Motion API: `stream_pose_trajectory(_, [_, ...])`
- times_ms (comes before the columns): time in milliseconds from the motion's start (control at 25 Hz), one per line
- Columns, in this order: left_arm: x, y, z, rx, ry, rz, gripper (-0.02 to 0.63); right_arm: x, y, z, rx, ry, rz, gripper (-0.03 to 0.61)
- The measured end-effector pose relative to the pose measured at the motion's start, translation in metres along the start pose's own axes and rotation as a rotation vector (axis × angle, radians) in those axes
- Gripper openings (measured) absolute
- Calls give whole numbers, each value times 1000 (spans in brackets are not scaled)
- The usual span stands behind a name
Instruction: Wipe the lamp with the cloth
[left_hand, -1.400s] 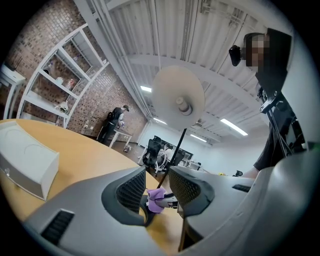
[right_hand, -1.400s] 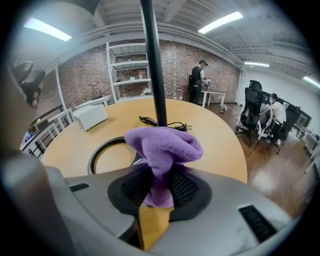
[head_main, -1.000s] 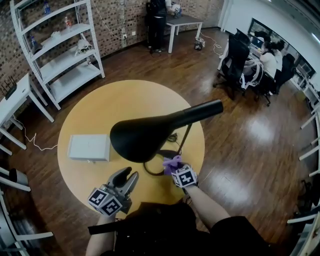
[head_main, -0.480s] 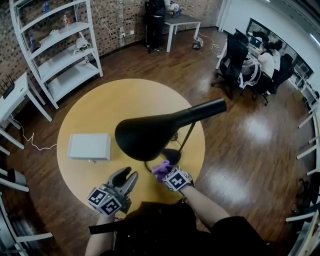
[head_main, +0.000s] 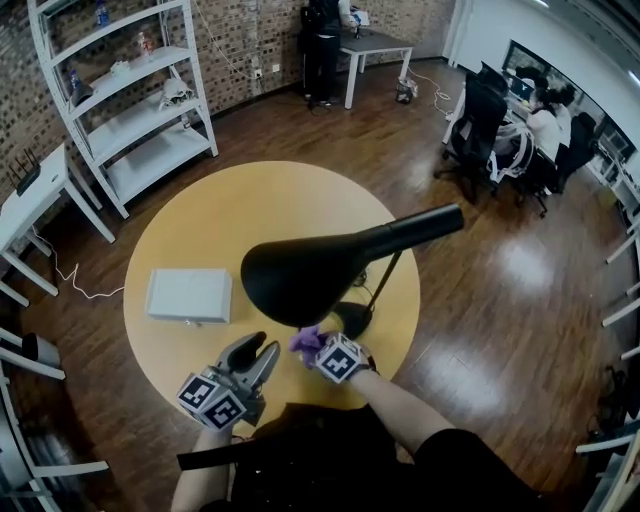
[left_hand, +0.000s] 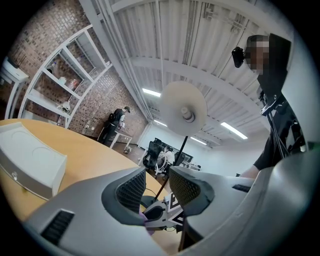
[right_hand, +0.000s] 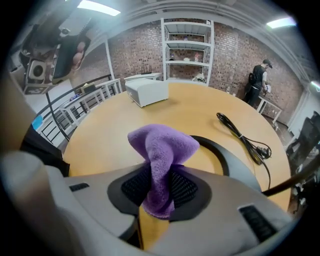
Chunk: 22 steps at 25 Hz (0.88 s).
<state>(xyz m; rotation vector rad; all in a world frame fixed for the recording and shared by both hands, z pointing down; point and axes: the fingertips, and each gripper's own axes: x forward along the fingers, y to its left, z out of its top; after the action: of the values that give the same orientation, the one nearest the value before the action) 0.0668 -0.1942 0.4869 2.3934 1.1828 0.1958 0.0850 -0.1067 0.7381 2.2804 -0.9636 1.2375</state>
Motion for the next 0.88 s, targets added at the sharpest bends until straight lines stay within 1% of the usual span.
stream_pose_trajectory(160, [-2, 2, 4, 20, 3, 27, 132, 7, 0, 15, -17, -14, 12, 100])
stream_pose_trajectory(320, [-9, 5, 9, 27, -6, 64, 131, 6, -11, 29, -94, -8, -69, 100])
stream_pose_trajectory(440, [-14, 8, 10, 32, -12, 92, 132, 7, -26, 34, -122, 5, -135, 98])
stream_pose_trajectory(560, [-18, 11, 12, 37, -19, 118, 132, 13, -36, 38, -145, -7, -150, 98])
stream_pose_trajectory(680, [-20, 10, 11, 38, -23, 136, 132, 16, -39, 39, -124, -8, -144, 99])
stream_pose_trajectory(720, [-21, 10, 11, 38, -24, 139, 132, 14, -42, 39, -107, -7, -155, 98])
stream_pose_trajectory(800, [-21, 9, 11, 36, -26, 140, 132, 12, -47, 40, -79, -39, -174, 98])
stream_pose_trajectory(880, [-20, 9, 11, 33, -32, 140, 132, -3, -58, 40, -68, -88, -228, 97])
